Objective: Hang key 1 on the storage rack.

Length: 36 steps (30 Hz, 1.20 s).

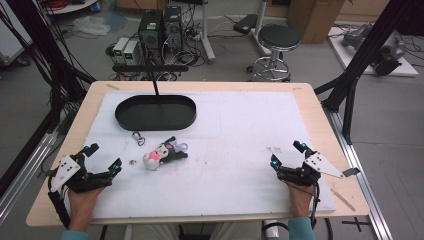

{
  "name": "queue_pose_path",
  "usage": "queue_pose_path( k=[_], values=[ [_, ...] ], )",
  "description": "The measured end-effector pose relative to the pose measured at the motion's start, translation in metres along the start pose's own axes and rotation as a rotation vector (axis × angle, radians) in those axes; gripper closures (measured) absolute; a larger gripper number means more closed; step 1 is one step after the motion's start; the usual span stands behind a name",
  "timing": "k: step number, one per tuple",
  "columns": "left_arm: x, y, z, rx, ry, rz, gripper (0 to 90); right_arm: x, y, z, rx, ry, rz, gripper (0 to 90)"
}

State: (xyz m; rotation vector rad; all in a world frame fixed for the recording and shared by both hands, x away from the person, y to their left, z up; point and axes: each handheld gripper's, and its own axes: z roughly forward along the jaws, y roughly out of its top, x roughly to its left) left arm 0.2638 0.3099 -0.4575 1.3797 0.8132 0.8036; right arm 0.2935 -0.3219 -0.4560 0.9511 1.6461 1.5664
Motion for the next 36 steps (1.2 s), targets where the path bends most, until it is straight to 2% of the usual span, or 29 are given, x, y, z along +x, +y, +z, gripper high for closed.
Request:
queue_pose_path(
  k=[6,9,13,16,21,22,24,26,28,29,33,36],
  values=[
    [0.002,0.0,0.0,-0.004,0.002,-0.027,1.9,0.0,0.0,0.0,0.0,-0.001,0.0,1.2],
    [0.006,0.003,0.001,0.022,-0.011,-0.06,1.8,0.0,0.0,0.0,0.002,-0.001,0.002,1.2],
    [0.008,0.01,0.002,0.037,-0.022,-0.043,1.8,0.0,0.0,0.0,-0.002,-0.006,0.003,1.2],
    [0.011,0.018,0.004,0.065,-0.04,-0.052,1.8,0.0,0.0,0.0,-0.001,-0.006,0.005,1.2],
    [0.01,0.029,0.008,0.095,-0.054,-0.045,1.8,-0.001,0.0,0.0,-0.005,-0.005,0.002,1.2],
    [0.01,0.035,0.011,0.136,-0.061,-0.027,1.9,-0.001,0.0,0.0,-0.007,-0.005,0.001,1.2],
    [0.009,0.041,0.014,0.18,-0.06,-0.005,1.9,-0.001,0.0,0.0,-0.005,-0.004,0.001,1.2],
    [0.007,0.047,0.017,0.205,-0.068,0.014,1.9,-0.001,0.0,0.0,-0.006,-0.005,0.003,1.2],
    [0.007,0.05,0.018,0.217,-0.073,0.014,1.9,0.0,0.0,0.0,-0.002,-0.004,0.006,1.2],
    [0.005,0.056,0.022,0.238,-0.102,0.012,1.9,0.0,0.0,0.0,-0.003,-0.004,0.007,1.2],
    [0.001,0.069,0.03,0.299,-0.135,0.044,1.8,-0.001,0.0,0.0,-0.003,-0.005,0.002,1.2],
    [0.0,0.075,0.033,0.31,-0.152,0.036,1.9,-0.001,0.0,0.0,-0.003,-0.004,0.002,1.2]
  ],
)
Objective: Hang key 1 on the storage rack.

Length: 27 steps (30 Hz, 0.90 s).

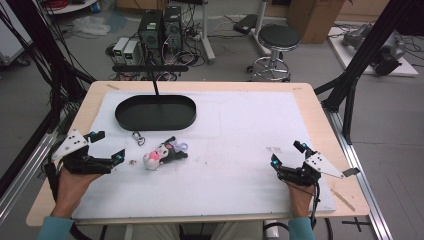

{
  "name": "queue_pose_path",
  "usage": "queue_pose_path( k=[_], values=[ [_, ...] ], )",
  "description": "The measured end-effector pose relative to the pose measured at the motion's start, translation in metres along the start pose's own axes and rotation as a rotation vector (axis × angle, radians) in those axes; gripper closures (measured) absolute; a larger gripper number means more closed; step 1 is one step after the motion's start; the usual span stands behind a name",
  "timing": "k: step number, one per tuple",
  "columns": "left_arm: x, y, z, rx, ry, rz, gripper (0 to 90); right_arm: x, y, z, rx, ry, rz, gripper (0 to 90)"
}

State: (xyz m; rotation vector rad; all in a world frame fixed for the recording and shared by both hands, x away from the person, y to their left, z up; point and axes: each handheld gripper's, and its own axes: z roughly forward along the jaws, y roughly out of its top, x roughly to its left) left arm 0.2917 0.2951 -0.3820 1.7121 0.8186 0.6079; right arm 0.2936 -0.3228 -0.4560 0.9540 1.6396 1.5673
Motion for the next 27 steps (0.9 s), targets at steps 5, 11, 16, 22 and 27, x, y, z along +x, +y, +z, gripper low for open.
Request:
queue_pose_path(
  k=[5,11,16,22,27],
  values=[
    [-0.002,0.013,0.006,0.051,-0.028,0.015,1.9,0.001,0.0,0.0,0.0,0.004,0.003,1.2],
    [-0.008,0.023,0.019,0.093,-0.074,0.045,1.9,0.0,0.0,0.0,-0.001,0.009,-0.004,1.1],
    [-0.013,0.027,0.031,0.161,-0.1,0.049,1.9,0.0,0.0,0.0,0.002,0.012,0.0,1.2],
    [-0.019,0.034,0.047,0.259,-0.146,0.077,1.8,0.0,0.0,0.0,0.003,0.012,-0.004,1.2],
    [-0.023,0.036,0.06,0.332,-0.164,0.094,1.9,0.0,0.0,0.0,0.003,0.011,-0.004,1.1]
  ],
)
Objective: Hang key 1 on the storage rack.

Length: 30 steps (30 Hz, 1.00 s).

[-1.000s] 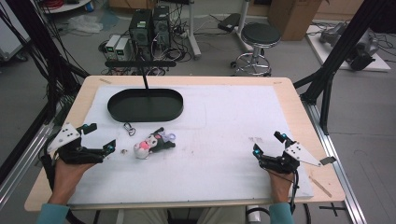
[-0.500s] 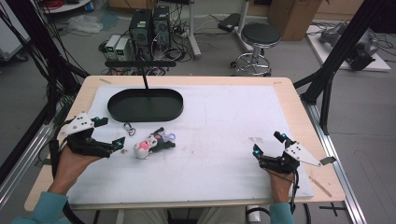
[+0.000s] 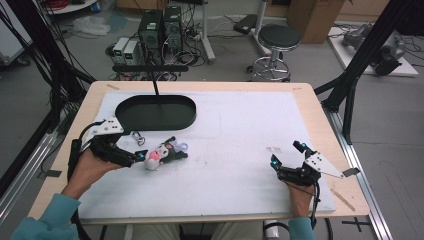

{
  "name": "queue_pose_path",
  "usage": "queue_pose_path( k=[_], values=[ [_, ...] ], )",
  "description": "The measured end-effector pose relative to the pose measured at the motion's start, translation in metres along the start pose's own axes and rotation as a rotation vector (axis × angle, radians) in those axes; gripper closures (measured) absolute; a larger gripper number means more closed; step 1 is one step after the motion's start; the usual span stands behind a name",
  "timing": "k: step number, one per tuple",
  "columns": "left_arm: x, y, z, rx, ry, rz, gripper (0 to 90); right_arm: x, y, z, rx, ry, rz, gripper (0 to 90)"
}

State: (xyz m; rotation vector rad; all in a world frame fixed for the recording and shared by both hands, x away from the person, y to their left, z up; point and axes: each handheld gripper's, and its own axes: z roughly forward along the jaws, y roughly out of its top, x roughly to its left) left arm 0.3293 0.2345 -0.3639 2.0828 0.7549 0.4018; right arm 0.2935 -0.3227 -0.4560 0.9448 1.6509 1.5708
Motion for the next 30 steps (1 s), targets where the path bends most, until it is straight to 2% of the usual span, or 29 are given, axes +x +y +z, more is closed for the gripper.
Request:
queue_pose_path(
  k=[2,3,5,6,8,15,22,24,26,27,30],
  values=[
    [-0.001,0.001,0.005,0.031,-0.006,0.002,1.9,0.0,0.0,0.0,0.0,0.0,0.0,1.1],
    [-0.001,0.001,0.005,0.031,-0.006,0.002,1.9,0.0,0.0,0.0,0.0,0.0,0.0,1.1],
    [-0.003,0.001,0.013,0.089,-0.006,0.016,1.9,0.0,0.0,0.0,0.0,0.0,-0.001,1.2],
    [-0.003,0.001,0.013,0.089,-0.006,0.016,1.8,0.0,0.0,0.0,0.001,0.0,0.001,1.2],
    [-0.004,0.001,0.02,0.131,-0.012,0.025,1.9,0.0,0.0,0.0,0.0,0.0,-0.001,1.2],
    [-0.007,0.001,0.033,0.194,-0.025,0.032,1.9,0.001,0.0,0.0,0.002,-0.002,0.003,1.2],
    [-0.011,0.001,0.048,0.255,-0.025,0.023,1.9,0.001,0.0,0.0,0.001,0.001,0.003,1.2],
    [-0.012,0.001,0.055,0.299,-0.032,0.027,1.9,0.001,0.0,0.0,0.002,0.001,0.002,1.2],
    [-0.013,0.0,0.057,0.312,-0.028,0.029,1.9,0.001,0.0,0.0,0.001,0.0,0.001,1.2],
    [-0.014,-0.001,0.062,0.343,-0.024,0.027,1.9,0.001,0.0,0.0,0.003,-0.002,0.0,1.2],
    [-0.015,-0.003,0.067,0.382,-0.016,0.033,1.9,0.001,0.0,0.0,0.002,0.0,0.0,1.2]
  ],
)
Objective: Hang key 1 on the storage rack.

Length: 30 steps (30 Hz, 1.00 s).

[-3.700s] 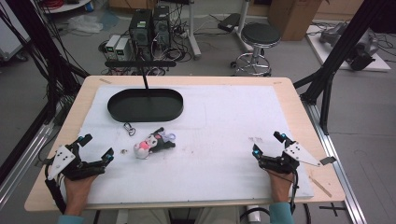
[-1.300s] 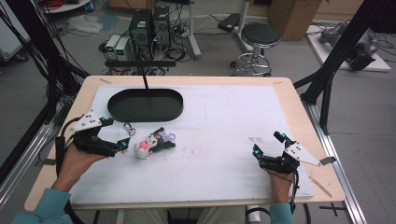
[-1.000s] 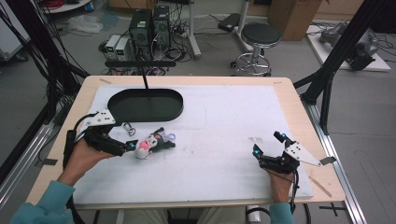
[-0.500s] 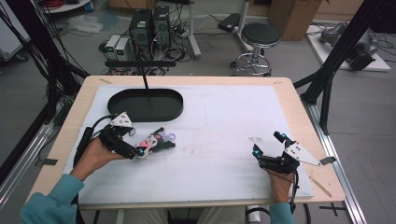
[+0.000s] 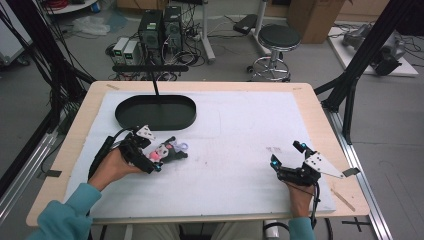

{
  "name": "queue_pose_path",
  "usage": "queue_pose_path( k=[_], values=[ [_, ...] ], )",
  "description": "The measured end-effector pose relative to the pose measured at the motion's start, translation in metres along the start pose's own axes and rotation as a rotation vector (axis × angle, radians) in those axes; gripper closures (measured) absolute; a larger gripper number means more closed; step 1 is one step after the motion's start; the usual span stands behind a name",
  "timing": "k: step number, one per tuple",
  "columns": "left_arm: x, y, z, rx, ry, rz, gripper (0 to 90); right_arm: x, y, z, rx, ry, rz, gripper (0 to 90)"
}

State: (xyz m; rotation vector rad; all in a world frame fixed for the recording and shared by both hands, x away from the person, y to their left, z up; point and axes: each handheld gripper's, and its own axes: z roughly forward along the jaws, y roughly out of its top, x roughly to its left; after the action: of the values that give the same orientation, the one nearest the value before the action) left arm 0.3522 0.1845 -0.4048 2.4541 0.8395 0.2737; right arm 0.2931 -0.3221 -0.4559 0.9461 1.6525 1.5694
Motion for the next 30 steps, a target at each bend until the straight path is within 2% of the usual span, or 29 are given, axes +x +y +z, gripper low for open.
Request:
queue_pose_path(
  k=[6,9,10,12,17,20,25,27,30],
  values=[
    [-0.001,0.0,0.005,0.024,-0.003,-0.001,1.9,0.0,0.0,0.0,-0.003,0.001,0.001,1.2],
    [-0.001,0.0,0.009,0.052,0.0,0.0,2.1,0.0,0.0,0.0,-0.002,0.0,0.001,1.2],
    [-0.001,0.0,0.009,0.052,0.001,0.0,4.6,0.0,0.0,0.0,-0.002,0.001,0.001,1.2],
    [0.0,0.0,0.008,0.057,-0.008,-0.007,16.1,0.0,0.0,0.0,-0.002,0.001,0.002,1.2],
    [0.001,-0.001,0.012,0.084,-0.001,-0.03,20.5,0.0,0.0,0.0,-0.003,0.002,0.002,1.2],
    [0.002,-0.001,0.012,0.093,-0.007,-0.021,25.1,0.0,0.0,0.0,-0.003,0.002,0.001,1.2],
    [0.0,-0.001,0.013,0.1,-0.025,-0.029,43.9,0.0,0.0,0.0,-0.004,0.001,0.002,1.2],
    [-0.001,0.0,0.013,0.107,-0.023,-0.031,47.7,0.0,0.0,0.0,-0.004,0.001,0.002,1.2],
    [-0.002,-0.001,0.013,0.107,-0.018,-0.004,50.7,0.0,0.0,0.0,-0.004,0.002,0.003,1.2]
  ],
)
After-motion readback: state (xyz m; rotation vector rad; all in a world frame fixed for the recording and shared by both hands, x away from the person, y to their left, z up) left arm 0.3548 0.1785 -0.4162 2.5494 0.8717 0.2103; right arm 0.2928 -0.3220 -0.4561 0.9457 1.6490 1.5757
